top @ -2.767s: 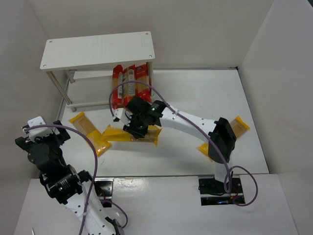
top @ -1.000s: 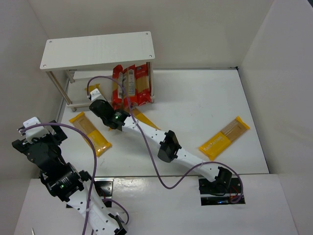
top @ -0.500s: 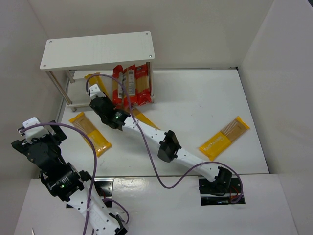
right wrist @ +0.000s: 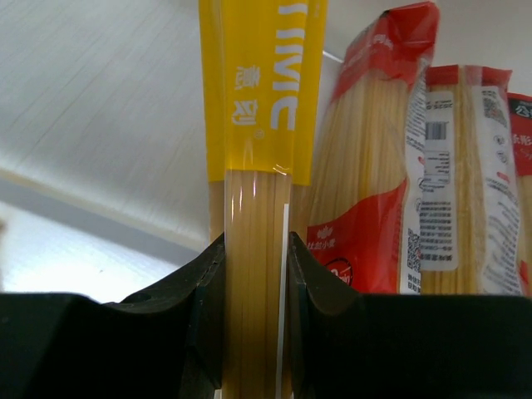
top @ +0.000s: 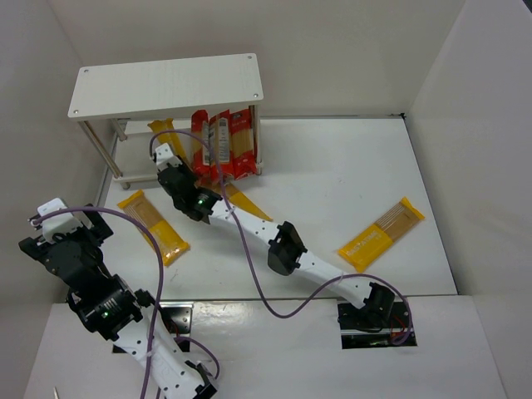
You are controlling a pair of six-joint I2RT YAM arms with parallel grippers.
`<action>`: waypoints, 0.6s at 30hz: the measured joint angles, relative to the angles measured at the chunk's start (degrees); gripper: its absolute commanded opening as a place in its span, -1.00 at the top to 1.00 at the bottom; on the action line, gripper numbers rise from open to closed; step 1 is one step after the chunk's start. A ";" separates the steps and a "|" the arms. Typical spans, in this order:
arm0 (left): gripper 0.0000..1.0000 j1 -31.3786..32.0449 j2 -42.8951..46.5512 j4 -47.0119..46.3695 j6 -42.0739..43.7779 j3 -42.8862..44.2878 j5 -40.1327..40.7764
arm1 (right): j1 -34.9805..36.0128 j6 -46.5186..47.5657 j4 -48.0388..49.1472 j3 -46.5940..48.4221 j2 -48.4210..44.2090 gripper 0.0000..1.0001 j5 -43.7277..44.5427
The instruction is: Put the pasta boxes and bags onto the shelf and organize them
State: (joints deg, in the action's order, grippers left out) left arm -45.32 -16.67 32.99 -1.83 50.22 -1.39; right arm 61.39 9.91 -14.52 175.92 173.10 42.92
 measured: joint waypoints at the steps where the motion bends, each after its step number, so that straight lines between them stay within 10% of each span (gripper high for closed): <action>1: -0.99 0.00 -0.04 -0.04 0.00 0.00 -0.02 | -0.31 -0.09 0.37 0.00 0.00 1.00 0.00; 14: -0.99 -0.59 -0.50 -0.02 0.02 0.00 -0.35 | -3.63 -3.65 5.70 0.00 0.37 0.96 -1.55; 18: -0.99 -0.66 -0.50 -0.02 0.02 0.00 -0.39 | -3.87 -3.23 8.09 0.00 1.05 0.46 -2.25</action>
State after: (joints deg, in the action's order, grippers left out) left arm -45.98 -17.17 32.97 -1.80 50.22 -1.78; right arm 57.52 6.68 -6.44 175.92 174.15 40.66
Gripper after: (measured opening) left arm 0.995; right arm 0.347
